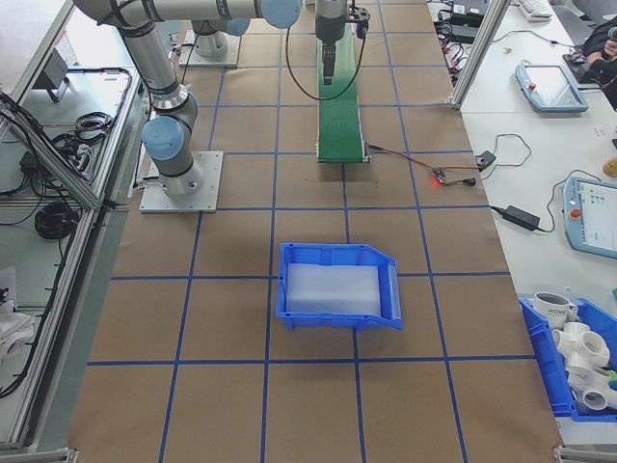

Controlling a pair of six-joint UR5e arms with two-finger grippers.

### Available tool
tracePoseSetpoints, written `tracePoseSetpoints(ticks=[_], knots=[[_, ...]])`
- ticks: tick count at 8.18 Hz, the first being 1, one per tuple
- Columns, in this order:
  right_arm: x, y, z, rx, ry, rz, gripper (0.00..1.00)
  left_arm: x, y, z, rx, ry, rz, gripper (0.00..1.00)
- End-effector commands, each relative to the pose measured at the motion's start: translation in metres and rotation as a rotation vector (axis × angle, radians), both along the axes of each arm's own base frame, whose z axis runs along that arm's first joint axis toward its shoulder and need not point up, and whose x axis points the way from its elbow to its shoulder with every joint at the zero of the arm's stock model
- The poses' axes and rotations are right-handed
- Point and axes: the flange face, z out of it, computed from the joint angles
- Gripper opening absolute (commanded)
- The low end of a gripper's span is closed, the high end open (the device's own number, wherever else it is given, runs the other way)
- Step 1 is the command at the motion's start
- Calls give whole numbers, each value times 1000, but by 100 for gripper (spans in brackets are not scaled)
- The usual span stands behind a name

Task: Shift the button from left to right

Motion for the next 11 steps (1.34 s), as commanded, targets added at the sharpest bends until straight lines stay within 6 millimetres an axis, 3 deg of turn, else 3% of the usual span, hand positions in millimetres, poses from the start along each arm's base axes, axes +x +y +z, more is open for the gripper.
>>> tracePoseSetpoints(ticks=[1, 2, 4, 6, 9, 10, 11], knots=[[0, 0, 0, 1, 2, 2, 100, -12, -6, 60, -34, 40, 32, 17], [0, 0, 0, 1, 3, 2, 100, -34, -27, 91, -46, 31, -10, 17], [0, 0, 0, 1, 0, 2, 100, -89, -56, 163, 19, 9, -127, 0], [1, 1, 2, -4, -4, -6, 100, -160, -99, 173, 47, -20, -214, 0], [1, 2, 3, -5, -8, -4, 100, -264, -146, 181, 93, -86, -437, 0], [1, 4, 2, 8, -6, -6, 100, -298, -157, 184, 78, -105, -405, 0], [1, 4, 1, 11, -8, 6, 100, -321, -163, 178, 79, -128, -182, 0]])
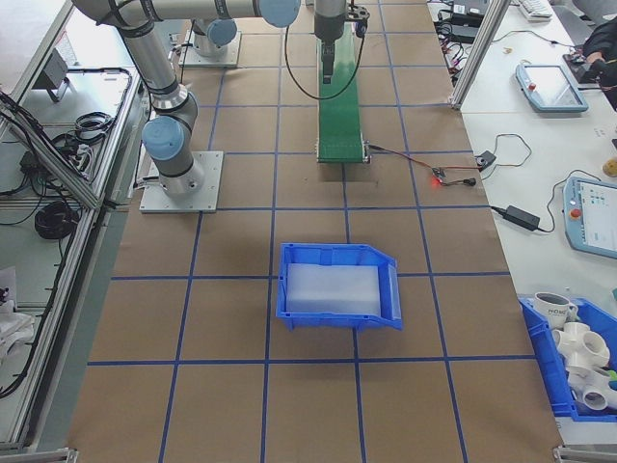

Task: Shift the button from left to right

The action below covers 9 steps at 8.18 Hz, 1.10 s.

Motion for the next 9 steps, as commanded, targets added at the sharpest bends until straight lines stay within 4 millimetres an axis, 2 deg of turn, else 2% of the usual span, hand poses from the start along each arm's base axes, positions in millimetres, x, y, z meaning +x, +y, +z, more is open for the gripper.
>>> tracePoseSetpoints(ticks=[1, 2, 4, 5, 6, 7, 9], knots=[[0, -1, -4, 15, 0, 10, 100, -84, -23, -2, -59, -22, 384, 0], [0, -3, -5, 13, 0, 9, 100, -120, -28, 6, -95, 28, 575, 0], [0, -3, -6, 15, 2, 9, 100, -169, -30, 12, -113, -13, 844, 0], [0, -3, -6, 15, 2, 9, 100, -187, -32, 22, -171, -33, 1058, 0], [0, -3, -6, 15, 2, 9, 100, -194, -34, 24, -201, -45, 1281, 0], [0, -3, -6, 18, 2, 10, 100, -202, -35, 15, -192, -67, 1410, 0], [0, -4, -12, 33, -1, 12, 100, -211, -37, 2, -126, -16, 1504, 0]])
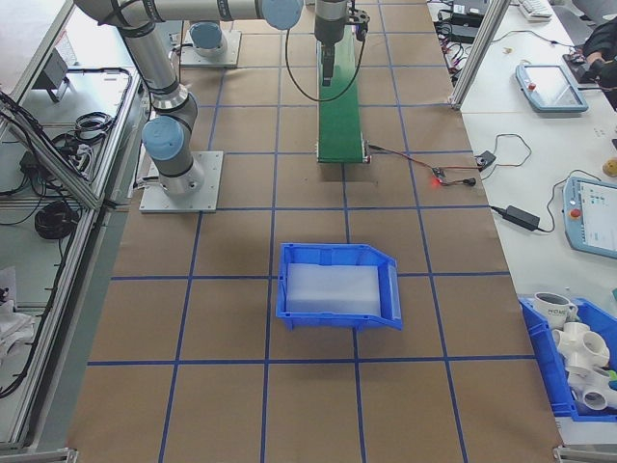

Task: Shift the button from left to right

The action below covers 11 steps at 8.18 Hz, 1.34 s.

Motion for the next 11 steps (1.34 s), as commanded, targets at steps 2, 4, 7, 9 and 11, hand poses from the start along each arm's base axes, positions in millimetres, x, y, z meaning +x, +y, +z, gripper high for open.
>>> tracePoseSetpoints(ticks=[2, 4, 7, 9, 11], knots=[[0, -2, -4, 12, 0, 3, 100, -11, 3, -30, 41, 121, 188, 0], [0, -4, -8, 20, -3, 21, 100, -8, 1, -45, 19, 115, 193, 0], [0, -5, -9, 22, -3, 33, 100, 12, 10, -93, -10, 113, 245, 0], [0, -5, -9, 22, -2, 33, 100, 19, 12, -105, -34, 112, 262, 0], [0, -5, -9, 22, -2, 33, 100, 21, 5, -125, -1, 117, 267, 0]])
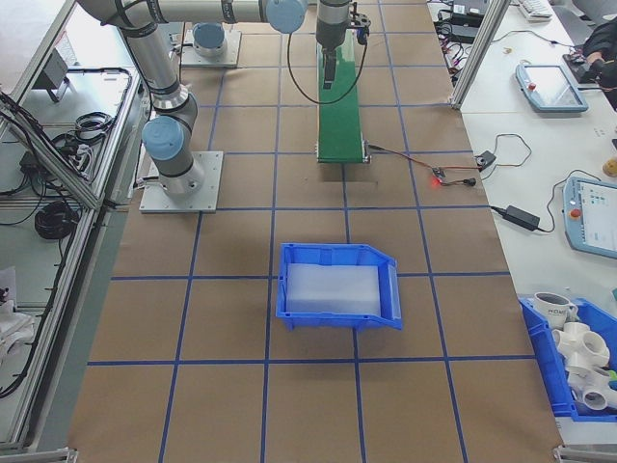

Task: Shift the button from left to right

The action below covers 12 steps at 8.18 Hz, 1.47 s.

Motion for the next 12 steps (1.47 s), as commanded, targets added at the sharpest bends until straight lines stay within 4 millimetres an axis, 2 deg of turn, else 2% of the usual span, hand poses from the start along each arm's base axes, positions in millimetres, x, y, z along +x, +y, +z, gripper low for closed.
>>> tracePoseSetpoints(ticks=[1, 9, 10, 11, 12], knots=[[0, 0, 0, 2, 2, 0, 100, 4, -4, -20, 27, 9, 6, 0], [0, 0, 0, 0, 0, 0, 100, 7, 3, -44, 68, 16, -6, 1], [0, 0, 0, 0, 0, -1, 100, 8, 4, -45, 72, 10, -29, 34], [0, 0, 0, 0, 0, -1, 100, 8, 4, -47, 76, 9, -36, 56], [0, 0, 0, 0, 0, -1, 100, 9, 4, -47, 78, 5, -36, 63]])
